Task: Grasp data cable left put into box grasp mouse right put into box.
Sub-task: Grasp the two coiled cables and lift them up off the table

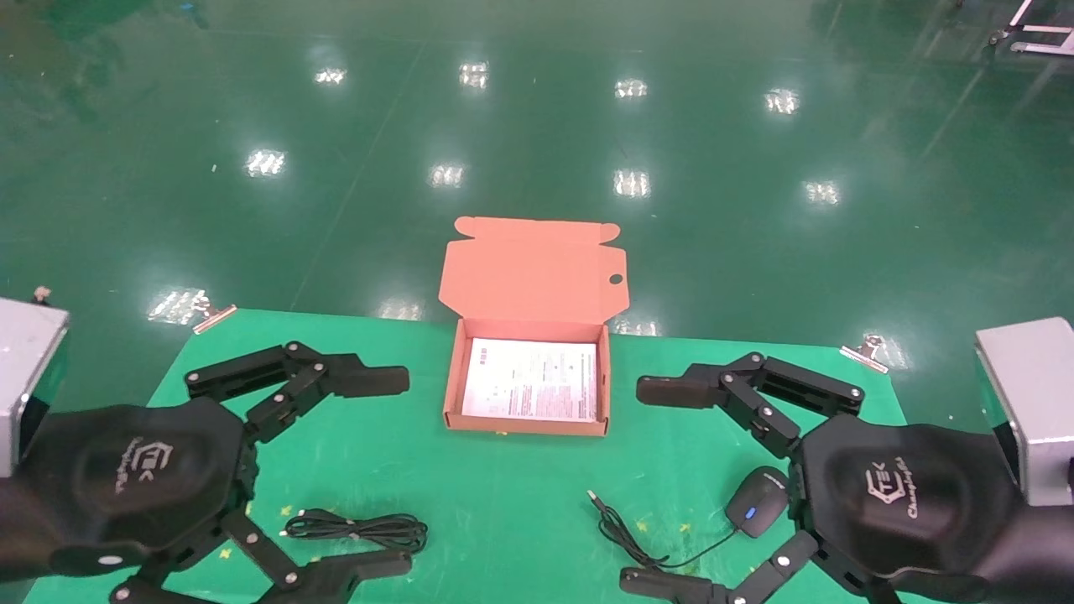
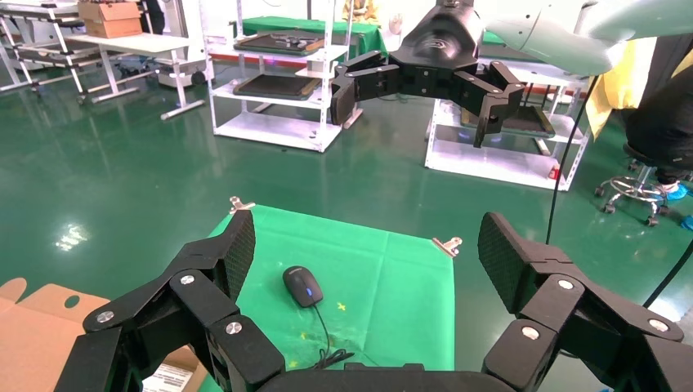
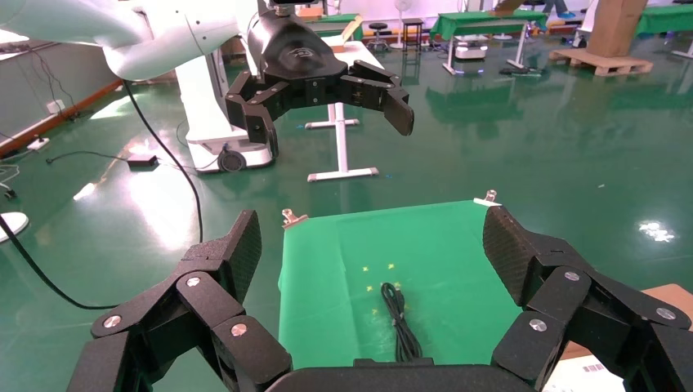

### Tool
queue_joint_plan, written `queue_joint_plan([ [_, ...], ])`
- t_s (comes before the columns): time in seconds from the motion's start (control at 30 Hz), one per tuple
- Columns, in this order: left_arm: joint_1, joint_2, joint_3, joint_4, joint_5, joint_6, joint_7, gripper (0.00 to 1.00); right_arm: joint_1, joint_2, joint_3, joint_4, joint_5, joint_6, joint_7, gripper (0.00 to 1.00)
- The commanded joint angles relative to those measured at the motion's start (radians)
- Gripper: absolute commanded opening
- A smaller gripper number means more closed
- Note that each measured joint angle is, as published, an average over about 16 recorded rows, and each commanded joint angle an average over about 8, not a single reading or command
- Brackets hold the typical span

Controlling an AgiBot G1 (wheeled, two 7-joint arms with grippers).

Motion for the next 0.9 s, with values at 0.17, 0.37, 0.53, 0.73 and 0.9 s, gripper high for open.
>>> queue_joint_plan([
  [0.17,0.0,0.0,0.0,0.0,0.0,0.0,0.0,1.0,0.0,0.0,0.0,0.0,0.0,0.0,0.0,1.0],
  [0.37,0.0,0.0,0.0,0.0,0.0,0.0,0.0,1.0,0.0,0.0,0.0,0.0,0.0,0.0,0.0,1.0],
  [0.53,0.0,0.0,0.0,0.0,0.0,0.0,0.0,1.0,0.0,0.0,-0.001,0.0,-0.001,0.001,0.0,1.0],
  [0.73,-0.007,0.001,0.007,0.0,0.012,0.004,-0.002,1.0,0.0,0.003,-0.001,0.0,-0.004,0.001,-0.002,1.0],
  [0.9,-0.047,0.008,0.042,0.001,0.078,0.018,-0.021,1.0,0.005,0.018,-0.005,0.01,-0.034,-0.004,-0.012,1.0],
])
